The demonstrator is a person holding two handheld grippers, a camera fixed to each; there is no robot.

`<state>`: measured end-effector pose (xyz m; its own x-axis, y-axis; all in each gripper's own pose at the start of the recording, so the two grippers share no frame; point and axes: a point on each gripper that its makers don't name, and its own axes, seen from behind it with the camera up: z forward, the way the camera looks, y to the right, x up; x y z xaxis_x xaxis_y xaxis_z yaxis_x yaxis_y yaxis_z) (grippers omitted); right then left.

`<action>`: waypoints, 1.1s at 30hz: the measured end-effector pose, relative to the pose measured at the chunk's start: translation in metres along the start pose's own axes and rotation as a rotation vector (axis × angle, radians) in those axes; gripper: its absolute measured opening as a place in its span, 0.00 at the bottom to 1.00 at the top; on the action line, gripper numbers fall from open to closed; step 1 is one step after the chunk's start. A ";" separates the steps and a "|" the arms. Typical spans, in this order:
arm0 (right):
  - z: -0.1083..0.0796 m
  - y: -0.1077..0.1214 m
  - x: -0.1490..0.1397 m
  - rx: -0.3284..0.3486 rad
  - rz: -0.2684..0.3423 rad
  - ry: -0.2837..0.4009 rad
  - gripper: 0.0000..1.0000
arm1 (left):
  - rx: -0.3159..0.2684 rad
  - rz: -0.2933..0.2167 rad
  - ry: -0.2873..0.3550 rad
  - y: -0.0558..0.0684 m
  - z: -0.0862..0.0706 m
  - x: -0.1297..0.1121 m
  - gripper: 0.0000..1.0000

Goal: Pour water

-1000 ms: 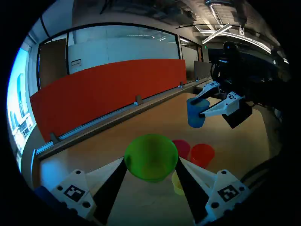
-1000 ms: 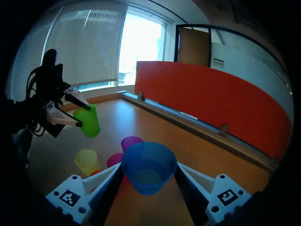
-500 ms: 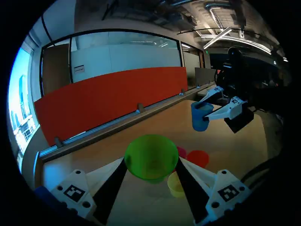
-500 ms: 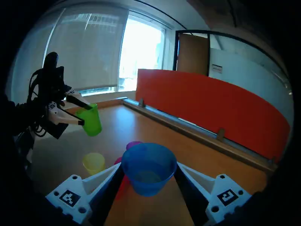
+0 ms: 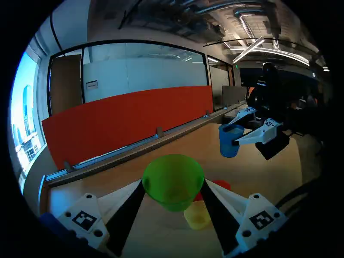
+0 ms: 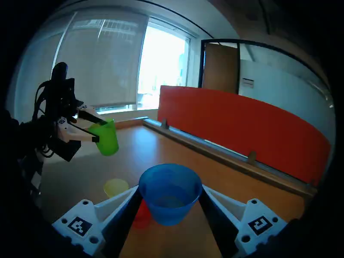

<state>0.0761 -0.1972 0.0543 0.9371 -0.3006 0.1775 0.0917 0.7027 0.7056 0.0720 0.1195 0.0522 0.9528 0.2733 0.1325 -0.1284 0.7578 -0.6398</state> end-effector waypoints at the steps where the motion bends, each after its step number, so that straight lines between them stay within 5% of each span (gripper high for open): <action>1: -0.001 -0.001 0.001 0.000 0.000 0.002 0.90 | -0.001 -0.002 0.003 0.001 -0.001 0.001 0.88; 33: -0.018 -0.014 0.016 0.003 -0.002 0.048 0.90 | -0.007 -0.010 0.074 0.017 -0.022 0.023 0.87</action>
<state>0.0953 -0.2000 0.0353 0.9520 -0.2707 0.1427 0.0929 0.6998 0.7082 0.0976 0.1262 0.0278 0.9717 0.2212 0.0825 -0.1175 0.7562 -0.6437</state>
